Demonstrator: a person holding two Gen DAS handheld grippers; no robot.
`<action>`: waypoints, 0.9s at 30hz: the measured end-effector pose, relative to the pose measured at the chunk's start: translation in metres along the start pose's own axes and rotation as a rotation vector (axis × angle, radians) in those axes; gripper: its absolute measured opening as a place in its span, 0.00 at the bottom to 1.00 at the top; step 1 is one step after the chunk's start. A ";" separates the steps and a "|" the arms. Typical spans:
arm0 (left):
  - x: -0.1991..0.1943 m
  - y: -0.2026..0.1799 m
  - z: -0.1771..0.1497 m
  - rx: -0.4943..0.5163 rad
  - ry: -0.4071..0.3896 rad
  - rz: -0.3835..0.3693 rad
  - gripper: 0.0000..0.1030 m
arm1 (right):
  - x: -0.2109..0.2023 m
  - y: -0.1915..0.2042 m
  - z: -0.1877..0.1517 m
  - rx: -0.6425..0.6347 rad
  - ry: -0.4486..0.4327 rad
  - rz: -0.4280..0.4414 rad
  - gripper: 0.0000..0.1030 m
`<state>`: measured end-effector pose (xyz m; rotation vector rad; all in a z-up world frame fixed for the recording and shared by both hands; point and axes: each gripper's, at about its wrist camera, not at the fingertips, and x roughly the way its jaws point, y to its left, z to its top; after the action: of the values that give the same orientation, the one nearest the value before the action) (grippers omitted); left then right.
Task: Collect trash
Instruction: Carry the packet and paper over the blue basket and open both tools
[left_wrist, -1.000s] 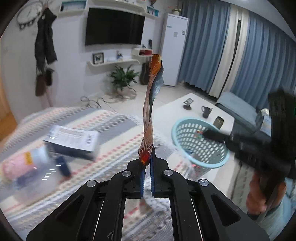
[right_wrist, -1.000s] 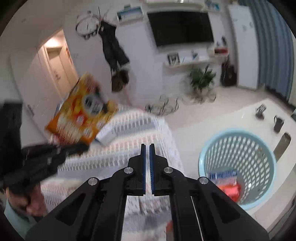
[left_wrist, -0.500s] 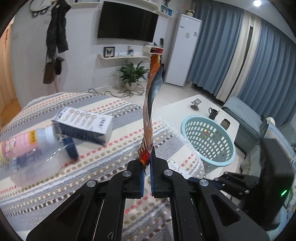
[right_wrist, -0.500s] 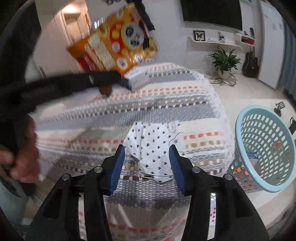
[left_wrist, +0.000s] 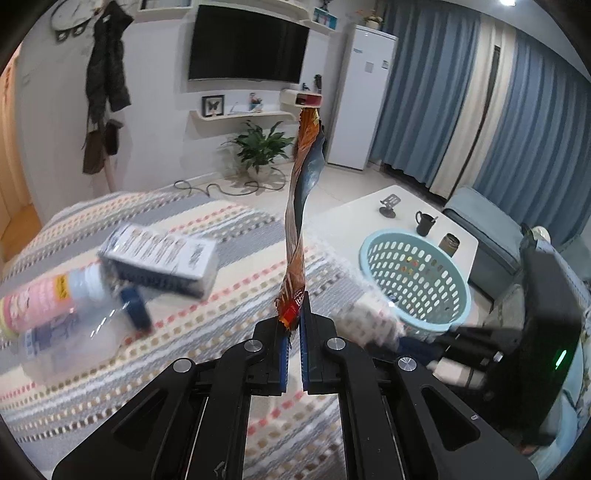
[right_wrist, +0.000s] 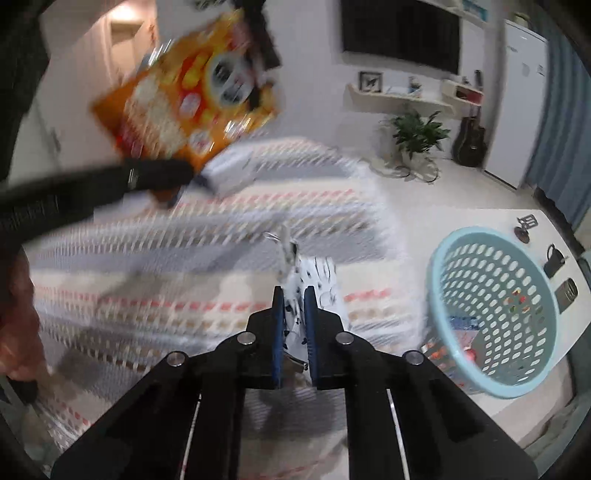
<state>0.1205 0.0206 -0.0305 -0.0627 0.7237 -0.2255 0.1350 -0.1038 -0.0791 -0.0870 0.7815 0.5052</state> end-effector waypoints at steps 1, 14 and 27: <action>0.002 -0.005 0.004 0.009 0.000 -0.005 0.03 | -0.004 -0.009 0.004 0.018 -0.017 -0.010 0.08; 0.085 -0.102 0.050 0.103 0.070 -0.170 0.03 | -0.045 -0.174 0.001 0.335 -0.126 -0.183 0.03; 0.172 -0.148 0.027 0.129 0.221 -0.222 0.39 | -0.018 -0.230 -0.055 0.520 -0.025 -0.166 0.04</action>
<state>0.2363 -0.1629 -0.1021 0.0052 0.9206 -0.4963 0.1957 -0.3270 -0.1312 0.3338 0.8511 0.1344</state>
